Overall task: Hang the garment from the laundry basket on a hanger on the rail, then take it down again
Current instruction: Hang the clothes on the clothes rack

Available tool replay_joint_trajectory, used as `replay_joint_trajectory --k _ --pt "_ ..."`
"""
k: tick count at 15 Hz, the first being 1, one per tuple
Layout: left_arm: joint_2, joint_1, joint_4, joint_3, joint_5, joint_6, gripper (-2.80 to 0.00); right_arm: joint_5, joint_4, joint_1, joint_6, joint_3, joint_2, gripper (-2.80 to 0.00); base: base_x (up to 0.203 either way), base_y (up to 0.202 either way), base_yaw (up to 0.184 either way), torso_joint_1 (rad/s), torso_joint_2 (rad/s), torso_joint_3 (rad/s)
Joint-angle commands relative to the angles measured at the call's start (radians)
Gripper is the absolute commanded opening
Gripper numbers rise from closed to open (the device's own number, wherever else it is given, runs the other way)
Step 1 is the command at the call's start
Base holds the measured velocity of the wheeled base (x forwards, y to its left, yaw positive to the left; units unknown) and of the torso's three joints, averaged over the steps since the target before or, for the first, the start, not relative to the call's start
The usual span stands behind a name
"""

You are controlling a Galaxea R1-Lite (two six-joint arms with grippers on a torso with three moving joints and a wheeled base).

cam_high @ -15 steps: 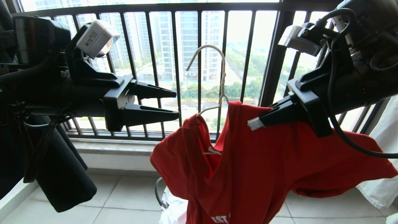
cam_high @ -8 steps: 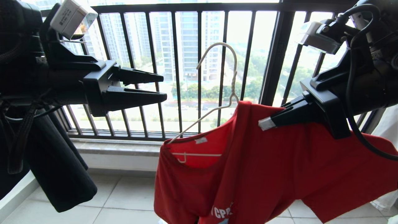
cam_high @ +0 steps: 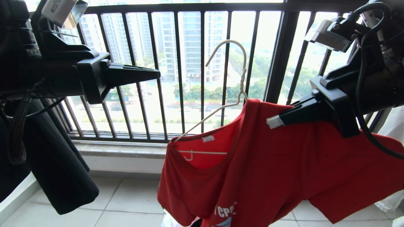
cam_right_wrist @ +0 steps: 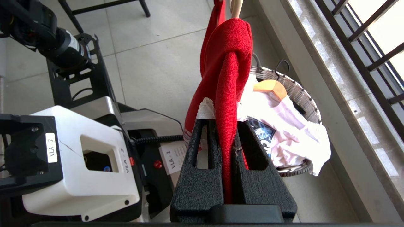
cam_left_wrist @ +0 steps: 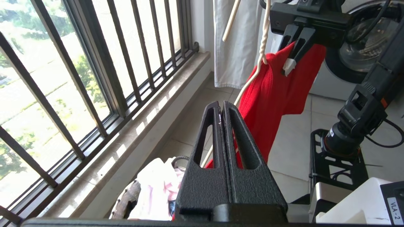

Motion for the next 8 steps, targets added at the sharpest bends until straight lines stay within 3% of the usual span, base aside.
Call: replay_joint_trajectory --k 1,4,8 --pt "0.009 0.009 -0.006 -0.022 0.011 -0.033 -2.8 0.004 0.0 -0.008 -0.001 -0.001 -0.005 -2.8 0.0 0.0 0.0 0.0 0.0 0.0" --pt "0.042 0.005 -0.006 -0.085 0.124 -0.107 -2.8 -0.018 -0.026 -0.03 0.004 0.004 -0.021 -2.8 0.0 0.0 0.0 0.0 0.0 0.0" --pt "0.068 -0.047 -0.001 -0.114 0.239 -0.126 -2.8 -0.074 -0.195 -0.045 0.138 0.086 -0.081 -2.8 0.0 0.0 0.0 0.0 0.0 0.0"
